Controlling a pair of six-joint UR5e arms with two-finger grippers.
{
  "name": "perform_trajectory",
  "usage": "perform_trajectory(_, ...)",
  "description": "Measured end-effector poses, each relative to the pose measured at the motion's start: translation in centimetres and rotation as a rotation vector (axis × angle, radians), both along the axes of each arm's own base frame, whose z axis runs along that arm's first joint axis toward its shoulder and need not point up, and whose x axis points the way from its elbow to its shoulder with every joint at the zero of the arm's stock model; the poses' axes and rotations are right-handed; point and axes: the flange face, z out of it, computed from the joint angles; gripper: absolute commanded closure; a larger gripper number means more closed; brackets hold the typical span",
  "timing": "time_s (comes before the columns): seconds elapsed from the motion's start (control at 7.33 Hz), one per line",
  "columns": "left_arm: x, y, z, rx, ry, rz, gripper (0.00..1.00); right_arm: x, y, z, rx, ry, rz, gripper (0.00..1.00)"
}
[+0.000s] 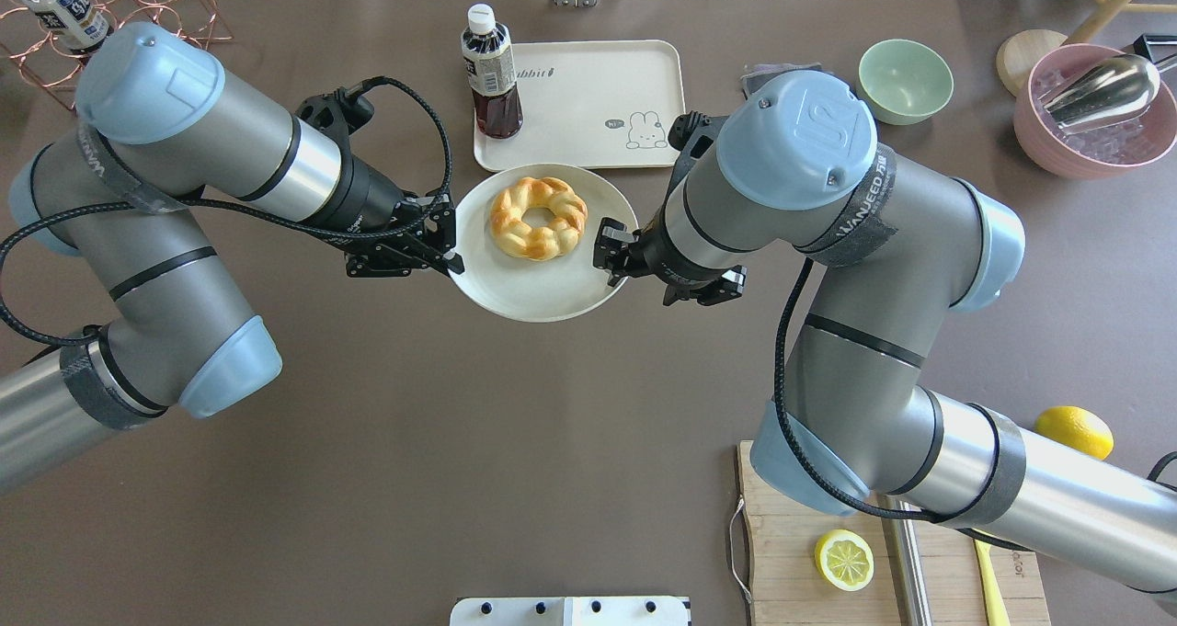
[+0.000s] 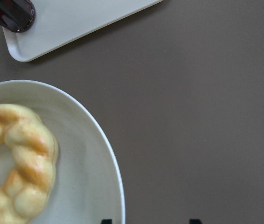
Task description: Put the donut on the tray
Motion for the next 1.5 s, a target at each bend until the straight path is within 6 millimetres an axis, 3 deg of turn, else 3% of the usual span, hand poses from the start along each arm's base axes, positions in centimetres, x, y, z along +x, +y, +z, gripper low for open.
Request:
perform_trajectory(0.14, -0.1, 0.1, -0.1, 0.002, 0.002, 0.001, 1.0, 0.0, -0.2, 0.1, -0.001, 0.002, 0.002, 0.37)
perform_trajectory(0.27, -0.1, 0.3, -0.2, 0.003, 0.005, 0.003, 1.0, 0.1, -0.3, 0.2, -0.003, 0.005, 0.004, 0.5)
perform_trajectory(0.41, 0.0, 0.4, -0.3, 0.005, 0.007, 0.005, 1.0, 0.0, -0.4, 0.3, -0.004, 0.006, 0.005, 0.88)
perform_trajectory(0.55, 0.0, 0.5, -0.5, 0.007, 0.009, 0.006, 1.0, 0.1, -0.4, 0.3, -0.003, 0.005, 0.007, 1.0)
perform_trajectory(1.09, 0.0, 0.6, -0.8, 0.009, 0.015, 0.013, 1.0, 0.9, -1.0, -0.3, 0.0, -0.006, 0.016, 1.0)
perform_trajectory(1.23, 0.0, 0.7, -0.9, 0.01, 0.017, 0.015, 0.89, 1.0, -1.1, -0.4, 0.0, -0.008, 0.018, 1.0)
perform_trajectory(1.36, -0.1, 0.7, -1.0, 0.01, 0.019, 0.017, 0.13, 1.1, -1.2, -0.4, -0.001, -0.009, 0.019, 1.0)
perform_trajectory(1.5, -0.1, 0.8, -1.1, 0.01, 0.02, 0.017, 0.03, 1.2, -1.2, -0.5, 0.0, -0.011, 0.019, 1.0)
